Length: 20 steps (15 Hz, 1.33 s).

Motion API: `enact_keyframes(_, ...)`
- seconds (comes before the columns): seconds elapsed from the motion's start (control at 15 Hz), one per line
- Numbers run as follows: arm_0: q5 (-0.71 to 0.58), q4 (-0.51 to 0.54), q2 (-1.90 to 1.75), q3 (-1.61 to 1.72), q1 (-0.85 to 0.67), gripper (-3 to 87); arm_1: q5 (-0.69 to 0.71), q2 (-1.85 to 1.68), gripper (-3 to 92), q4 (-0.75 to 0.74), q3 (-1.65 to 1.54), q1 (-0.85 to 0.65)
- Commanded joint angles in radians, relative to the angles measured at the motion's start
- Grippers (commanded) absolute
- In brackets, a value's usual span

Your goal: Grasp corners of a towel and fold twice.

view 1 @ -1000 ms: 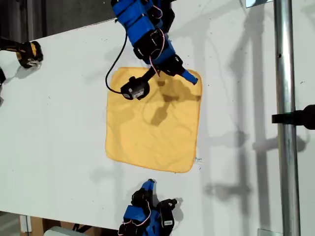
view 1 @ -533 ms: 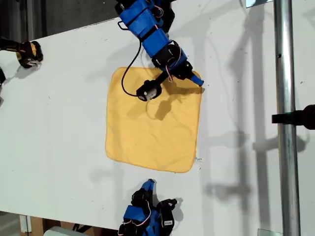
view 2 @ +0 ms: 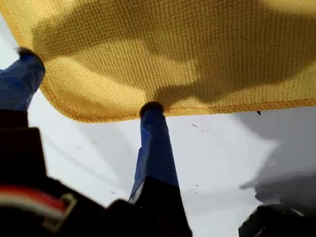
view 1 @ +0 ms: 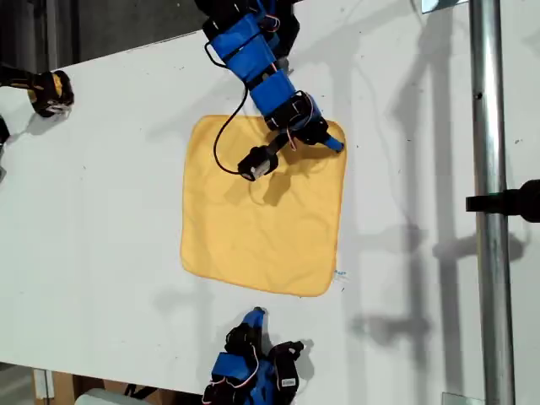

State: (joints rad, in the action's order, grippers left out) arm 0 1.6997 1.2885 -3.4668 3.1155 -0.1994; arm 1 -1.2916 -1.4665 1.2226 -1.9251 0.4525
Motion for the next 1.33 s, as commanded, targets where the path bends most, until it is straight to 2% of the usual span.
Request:
enact_keyframes(0.0,-0.003,0.003,-0.006,0.005,-0.006,-1.5,0.006,0.021,37.5,-0.011,0.006,-0.008)
enact_keyframes(0.13,-0.003,0.003,-0.006,0.005,-0.006,-1.5,0.006,0.049,32.1,-0.034,0.006,-0.011)
enact_keyframes(0.4,0.000,0.003,-0.006,0.005,-0.005,-1.5,0.009,0.072,5.2,-0.057,0.009,-0.011)
enact_keyframes(0.67,0.006,0.003,-0.006,0.005,-0.006,-1.5,0.043,0.077,0.0,-0.061,0.029,-0.011)
enact_keyframes(0.87,0.017,-0.021,-0.006,-0.009,-0.005,-1.6,0.051,0.078,-0.1,-0.058,0.051,-0.012)
enact_keyframes(0.93,-0.003,-0.040,-0.006,-0.052,-0.003,-1.7,0.051,0.083,-0.1,-0.058,0.054,-0.009)
enact_keyframes(1.13,-0.026,0.032,0.046,-0.241,-0.020,-1.7,0.054,0.097,-0.1,-0.064,0.057,-0.012)
enact_keyframes(1.27,-0.048,-0.002,0.244,-0.399,0.009,-1.7,0.060,0.097,-0.1,-0.064,0.060,-0.017)
